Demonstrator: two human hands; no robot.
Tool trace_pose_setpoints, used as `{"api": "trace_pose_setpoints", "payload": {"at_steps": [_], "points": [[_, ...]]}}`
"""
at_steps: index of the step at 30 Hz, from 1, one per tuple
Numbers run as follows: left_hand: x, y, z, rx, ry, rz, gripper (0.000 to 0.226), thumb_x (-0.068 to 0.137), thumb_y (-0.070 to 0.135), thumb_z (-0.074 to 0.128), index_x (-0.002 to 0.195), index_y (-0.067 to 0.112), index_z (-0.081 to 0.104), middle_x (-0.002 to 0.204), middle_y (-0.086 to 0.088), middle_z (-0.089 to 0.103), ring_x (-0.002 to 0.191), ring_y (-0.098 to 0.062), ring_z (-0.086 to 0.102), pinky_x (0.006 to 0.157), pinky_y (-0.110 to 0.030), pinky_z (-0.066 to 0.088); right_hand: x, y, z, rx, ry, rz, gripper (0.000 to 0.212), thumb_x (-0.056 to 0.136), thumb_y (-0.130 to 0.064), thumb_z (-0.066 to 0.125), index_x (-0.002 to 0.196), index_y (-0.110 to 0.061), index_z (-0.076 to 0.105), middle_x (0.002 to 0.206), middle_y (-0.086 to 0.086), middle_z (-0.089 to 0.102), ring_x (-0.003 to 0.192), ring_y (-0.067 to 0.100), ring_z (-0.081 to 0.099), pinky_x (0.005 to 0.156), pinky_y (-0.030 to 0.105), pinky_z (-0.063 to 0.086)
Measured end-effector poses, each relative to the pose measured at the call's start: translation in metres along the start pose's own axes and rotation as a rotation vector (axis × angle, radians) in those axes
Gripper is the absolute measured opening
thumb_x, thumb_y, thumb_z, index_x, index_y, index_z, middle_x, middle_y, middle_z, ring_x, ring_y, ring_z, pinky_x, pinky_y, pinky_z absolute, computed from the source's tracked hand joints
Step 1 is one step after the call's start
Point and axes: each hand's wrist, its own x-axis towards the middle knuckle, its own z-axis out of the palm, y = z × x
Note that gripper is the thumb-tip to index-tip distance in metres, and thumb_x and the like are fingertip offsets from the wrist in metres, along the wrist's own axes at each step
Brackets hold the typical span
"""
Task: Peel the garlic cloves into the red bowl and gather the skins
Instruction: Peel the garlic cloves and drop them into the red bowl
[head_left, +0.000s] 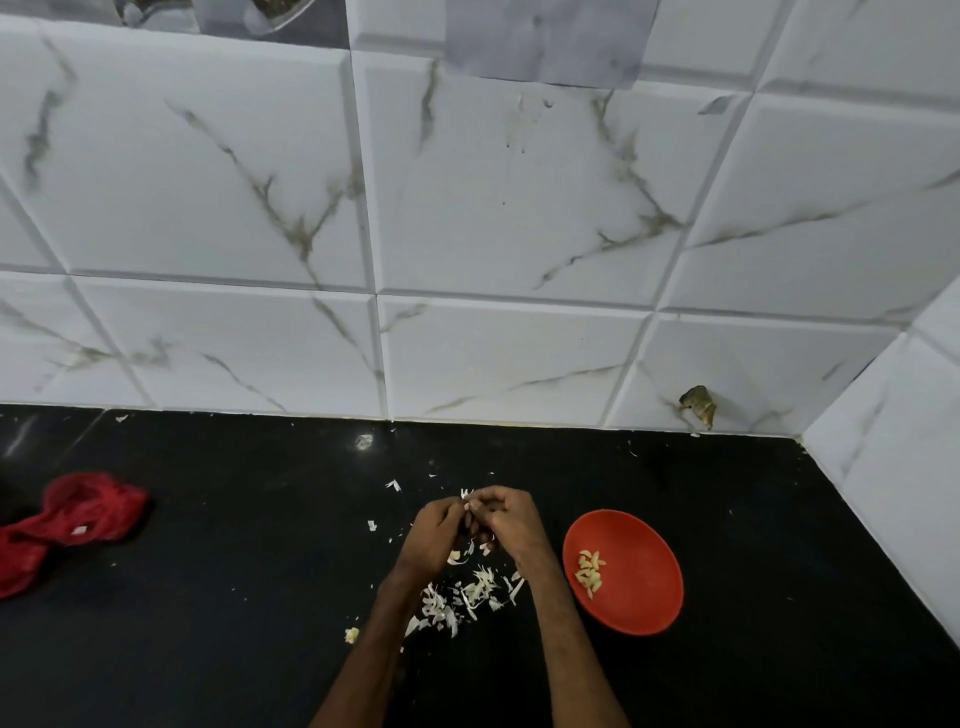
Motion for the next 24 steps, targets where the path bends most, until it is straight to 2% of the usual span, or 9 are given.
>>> {"api": "trace_pose_setpoints", "payload": {"at_steps": [6, 10, 12, 15, 17, 21, 24], "points": [[0.004, 0.004, 0.002, 0.013, 0.017, 0.075, 0.027, 0.089, 0.021, 0.048, 0.065, 0.018, 0.058, 0.059, 0.002, 0.054, 0.054, -0.013, 0.043, 0.053, -0.031, 0.035, 0.000, -0.005, -0.001, 0.053, 0.071, -0.019, 0.006, 0.095, -0.006, 0.065, 0.090, -0.003, 0.067, 0.065, 0.009, 0.068, 0.049, 0.017, 0.054, 0.045, 0.025, 0.041], [0.009, 0.011, -0.002, -0.018, 0.081, 0.113, 0.029, 0.092, 0.017, 0.056, 0.064, 0.009, 0.060, 0.057, 0.004, 0.052, 0.056, -0.010, 0.044, 0.053, -0.028, 0.036, -0.003, -0.011, 0.000, 0.107, 0.083, -0.035, 0.008, 0.095, -0.013, 0.067, 0.090, -0.008, 0.070, 0.075, 0.006, 0.072, 0.060, 0.013, 0.061, 0.054, 0.027, 0.046], [0.011, 0.017, -0.004, -0.080, 0.093, 0.115, 0.029, 0.090, 0.018, 0.056, 0.062, 0.010, 0.058, 0.057, 0.002, 0.050, 0.056, -0.012, 0.043, 0.053, -0.028, 0.036, -0.006, -0.016, 0.001, 0.199, 0.066, -0.018, 0.013, 0.096, -0.016, 0.065, 0.091, -0.007, 0.071, 0.074, 0.006, 0.069, 0.060, 0.012, 0.057, 0.054, 0.027, 0.045], [0.011, 0.026, -0.005, -0.115, 0.107, 0.131, 0.032, 0.087, 0.016, 0.055, 0.056, 0.023, 0.053, 0.055, 0.002, 0.046, 0.055, -0.012, 0.039, 0.052, -0.024, 0.034, -0.009, -0.022, 0.002, 0.359, 0.045, 0.040, 0.013, 0.096, -0.016, 0.066, 0.088, -0.008, 0.072, 0.072, 0.003, 0.067, 0.061, 0.010, 0.057, 0.055, 0.025, 0.043], [0.010, 0.029, -0.007, -0.120, 0.109, 0.137, 0.029, 0.084, 0.017, 0.055, 0.055, 0.020, 0.054, 0.056, 0.001, 0.045, 0.056, -0.012, 0.038, 0.052, -0.023, 0.033, -0.010, -0.025, 0.003, 0.445, 0.029, 0.072, 0.012, 0.095, -0.015, 0.066, 0.086, -0.009, 0.073, 0.071, 0.002, 0.066, 0.062, 0.009, 0.057, 0.055, 0.024, 0.043], [0.009, 0.027, -0.009, -0.102, 0.109, 0.133, 0.029, 0.083, 0.021, 0.055, 0.061, 0.002, 0.055, 0.057, -0.004, 0.047, 0.055, -0.012, 0.038, 0.052, -0.025, 0.032, -0.010, -0.029, 0.005, 0.561, 0.007, 0.149, 0.011, 0.095, -0.009, 0.065, 0.086, -0.004, 0.070, 0.069, 0.003, 0.062, 0.057, 0.008, 0.052, 0.054, 0.021, 0.044], [0.009, 0.030, -0.011, -0.084, 0.108, 0.137, 0.029, 0.086, 0.014, 0.057, 0.057, 0.011, 0.055, 0.054, 0.002, 0.046, 0.053, -0.009, 0.036, 0.050, -0.023, 0.030, -0.009, -0.034, 0.005, 0.677, -0.018, 0.218, 0.011, 0.095, -0.006, 0.063, 0.085, -0.003, 0.067, 0.070, 0.005, 0.060, 0.057, 0.007, 0.053, 0.055, 0.019, 0.047]]}}
